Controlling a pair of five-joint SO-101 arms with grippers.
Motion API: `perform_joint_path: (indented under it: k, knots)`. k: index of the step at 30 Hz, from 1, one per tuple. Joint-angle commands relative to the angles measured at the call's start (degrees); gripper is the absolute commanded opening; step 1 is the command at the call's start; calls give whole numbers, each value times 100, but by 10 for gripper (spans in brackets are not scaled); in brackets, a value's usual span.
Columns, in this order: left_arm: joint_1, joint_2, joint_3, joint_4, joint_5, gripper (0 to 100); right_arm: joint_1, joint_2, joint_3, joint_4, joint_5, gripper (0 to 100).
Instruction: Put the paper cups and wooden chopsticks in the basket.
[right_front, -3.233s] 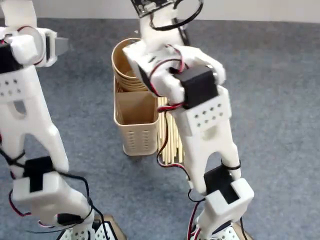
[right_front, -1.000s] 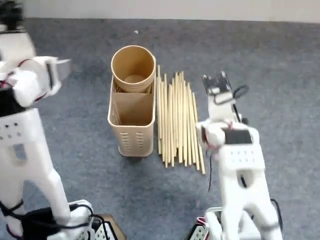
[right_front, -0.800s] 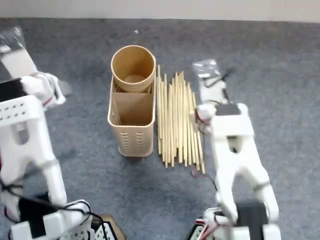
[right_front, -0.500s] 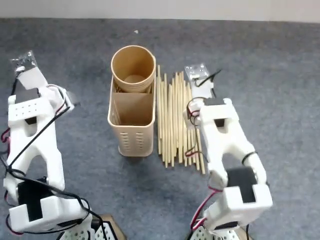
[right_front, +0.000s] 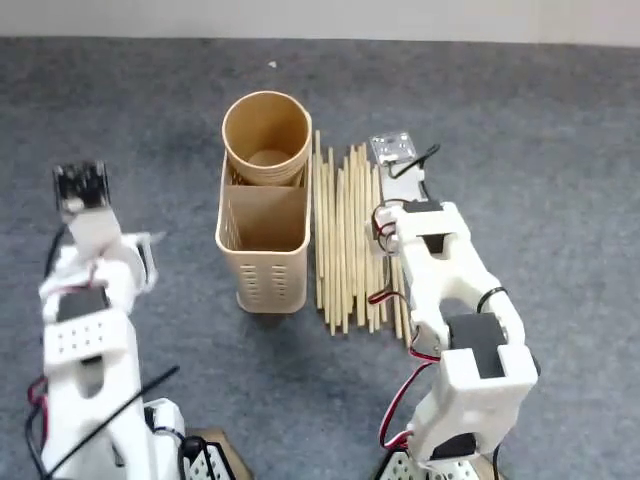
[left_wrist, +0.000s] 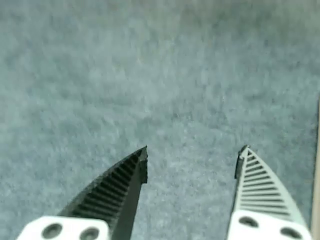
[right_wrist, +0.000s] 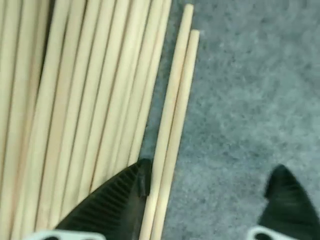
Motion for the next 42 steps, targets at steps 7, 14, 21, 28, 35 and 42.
perform_joint_path:
  k: [7,14,21,28,35,42]
  knots:
    - [22,-409,505,-281,44,298,-4,-127,-207,-119,-26,3]
    - [22,-400,673,-580,44,298,224,-1543,-567,646,-26,4]
    - [22,-400,690,-589,44,298,154,-3204,-1086,1059,-360,4]
    - [154,-400,699,-589,44,298,-673,-4505,-1886,435,-492,4]
    - [154,-400,699,-589,35,298,-1640,-4840,-1947,-444,-941,4]
    - [154,-400,699,-589,35,298,-2255,-5209,-1341,-1095,-1011,4]
